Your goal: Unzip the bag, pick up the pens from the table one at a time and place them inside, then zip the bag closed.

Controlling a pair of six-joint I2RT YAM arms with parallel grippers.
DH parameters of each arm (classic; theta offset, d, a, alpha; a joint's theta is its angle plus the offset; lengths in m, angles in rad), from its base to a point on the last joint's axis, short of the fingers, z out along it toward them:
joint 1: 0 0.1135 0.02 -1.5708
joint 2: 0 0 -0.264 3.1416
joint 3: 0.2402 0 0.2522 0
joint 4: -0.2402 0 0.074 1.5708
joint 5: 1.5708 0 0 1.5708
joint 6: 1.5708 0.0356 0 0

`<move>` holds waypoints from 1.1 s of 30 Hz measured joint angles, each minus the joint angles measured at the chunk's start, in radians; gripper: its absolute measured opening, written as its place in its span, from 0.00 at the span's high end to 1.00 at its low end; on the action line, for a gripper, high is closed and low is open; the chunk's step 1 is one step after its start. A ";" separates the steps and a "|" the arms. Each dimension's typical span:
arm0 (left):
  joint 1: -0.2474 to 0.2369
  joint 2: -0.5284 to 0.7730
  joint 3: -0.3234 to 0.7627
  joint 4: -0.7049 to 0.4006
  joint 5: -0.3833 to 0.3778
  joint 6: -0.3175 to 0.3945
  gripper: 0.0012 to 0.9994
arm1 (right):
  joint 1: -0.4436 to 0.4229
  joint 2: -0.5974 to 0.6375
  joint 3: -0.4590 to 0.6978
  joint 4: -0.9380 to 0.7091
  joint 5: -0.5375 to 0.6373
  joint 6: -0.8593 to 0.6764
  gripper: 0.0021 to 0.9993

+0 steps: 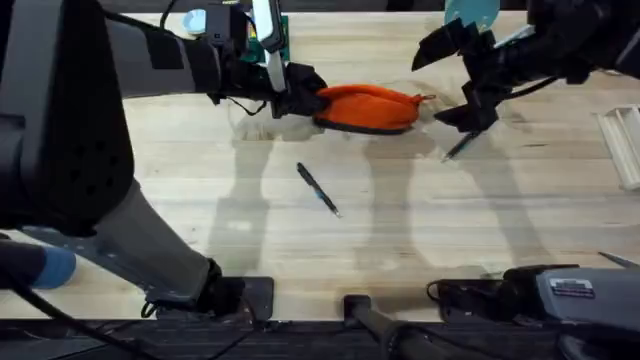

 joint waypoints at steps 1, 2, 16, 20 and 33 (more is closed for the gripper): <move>0.000 0.000 0.000 0.000 0.000 0.000 0.96 | 0.003 0.005 0.000 0.002 0.003 0.003 0.00; 0.000 0.000 0.000 0.000 0.000 0.000 0.96 | 0.005 0.009 0.000 0.003 0.004 0.004 0.00; 0.000 0.000 0.000 0.000 0.000 0.000 0.96 | 0.018 0.065 0.000 0.027 0.015 0.030 0.11; 0.000 0.000 0.000 0.000 0.000 0.000 0.96 | 0.018 0.065 0.000 0.028 0.021 0.031 0.19; 0.000 0.000 0.000 0.000 -0.001 0.000 0.96 | 0.018 0.065 0.000 0.028 0.035 0.034 0.31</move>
